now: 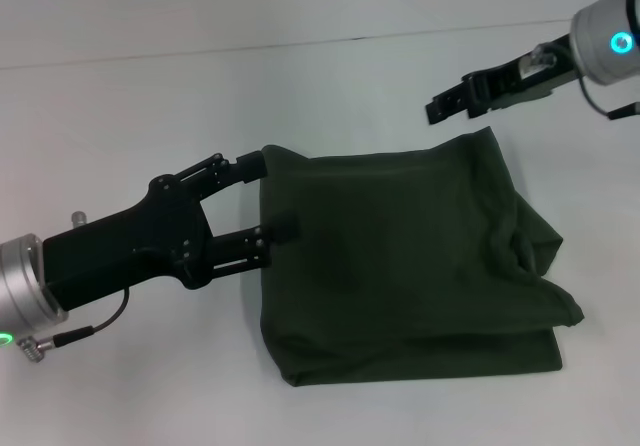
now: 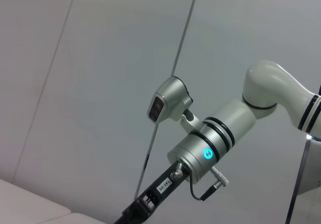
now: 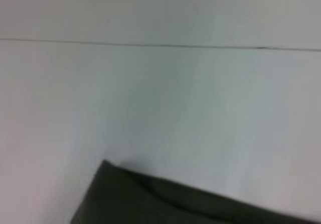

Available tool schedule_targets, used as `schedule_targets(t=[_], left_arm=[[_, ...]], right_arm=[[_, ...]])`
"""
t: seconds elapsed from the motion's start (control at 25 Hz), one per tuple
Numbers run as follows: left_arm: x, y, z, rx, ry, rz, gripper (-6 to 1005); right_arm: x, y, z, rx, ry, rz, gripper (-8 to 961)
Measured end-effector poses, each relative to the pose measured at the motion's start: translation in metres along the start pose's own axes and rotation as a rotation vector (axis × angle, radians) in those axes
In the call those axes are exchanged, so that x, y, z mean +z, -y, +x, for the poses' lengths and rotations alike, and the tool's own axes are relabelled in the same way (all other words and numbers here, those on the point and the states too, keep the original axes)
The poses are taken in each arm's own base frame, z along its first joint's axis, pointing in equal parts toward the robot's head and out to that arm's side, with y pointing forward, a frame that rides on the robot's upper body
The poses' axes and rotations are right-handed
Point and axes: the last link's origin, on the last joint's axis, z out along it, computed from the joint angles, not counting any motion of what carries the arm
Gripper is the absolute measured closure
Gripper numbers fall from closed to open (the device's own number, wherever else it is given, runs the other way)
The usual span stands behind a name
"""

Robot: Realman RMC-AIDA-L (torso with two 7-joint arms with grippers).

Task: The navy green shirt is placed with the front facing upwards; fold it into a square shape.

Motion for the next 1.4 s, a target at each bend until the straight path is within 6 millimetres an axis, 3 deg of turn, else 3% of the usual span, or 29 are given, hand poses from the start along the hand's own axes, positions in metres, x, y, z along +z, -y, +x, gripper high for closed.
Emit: schedule_targets(t=[0.32, 0.88, 1.24, 1.4], left_arm=[[-0.001, 0.000, 0.000, 0.000, -0.003, 0.005, 113], [0.001, 0.001, 0.000, -0.006, -0.002, 0.003, 114], [0.002, 0.001, 0.000, -0.014, -0.002, 0.002, 113], [0.002, 0.001, 0.000, -0.017, -0.002, 0.003, 113]], right_arm=[[0.019, 0.003, 0.022, 0.049, -0.077, -0.048, 327], [0.004, 0.053, 0.048, 0.141, -0.039, 0.073, 387], [-0.005, 0.026, 0.034, 0.065, 0.036, -0.069, 426], [-0.001, 0.011, 0.036, 0.011, 0.006, -0.140, 443]])
